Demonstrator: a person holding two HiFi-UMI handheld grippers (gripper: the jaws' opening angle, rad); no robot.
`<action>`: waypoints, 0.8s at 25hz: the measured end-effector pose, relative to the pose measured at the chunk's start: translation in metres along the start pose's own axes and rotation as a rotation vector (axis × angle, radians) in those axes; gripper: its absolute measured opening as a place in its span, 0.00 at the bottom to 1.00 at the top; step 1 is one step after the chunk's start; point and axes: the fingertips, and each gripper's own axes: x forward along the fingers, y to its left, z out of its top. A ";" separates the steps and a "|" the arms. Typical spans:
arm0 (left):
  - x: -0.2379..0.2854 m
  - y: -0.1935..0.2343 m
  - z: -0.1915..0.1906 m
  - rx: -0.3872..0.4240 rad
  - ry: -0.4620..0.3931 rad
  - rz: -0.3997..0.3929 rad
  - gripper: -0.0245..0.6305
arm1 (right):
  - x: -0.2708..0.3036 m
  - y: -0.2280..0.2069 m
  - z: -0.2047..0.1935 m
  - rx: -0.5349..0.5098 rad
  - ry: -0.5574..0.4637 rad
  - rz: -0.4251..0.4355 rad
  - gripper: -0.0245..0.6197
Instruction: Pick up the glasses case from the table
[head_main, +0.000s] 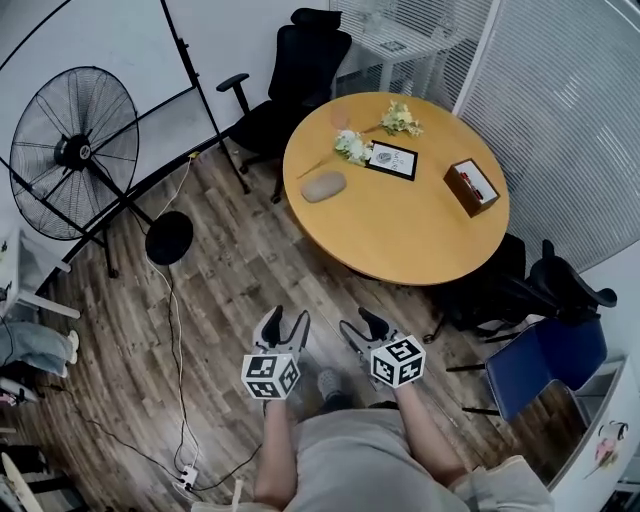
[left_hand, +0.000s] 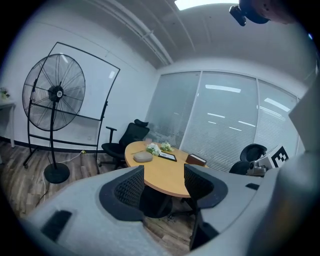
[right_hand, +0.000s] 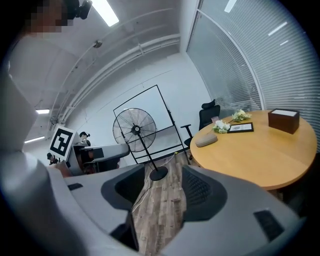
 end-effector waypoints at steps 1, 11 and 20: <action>0.001 0.006 0.002 -0.004 -0.003 0.000 0.40 | 0.007 0.001 0.002 0.008 -0.003 -0.002 0.37; 0.013 0.046 0.013 -0.023 -0.017 -0.009 0.39 | 0.041 0.000 0.008 0.006 0.004 -0.023 0.37; 0.034 0.079 0.020 -0.045 0.000 0.018 0.39 | 0.084 -0.012 0.027 0.002 0.027 -0.007 0.37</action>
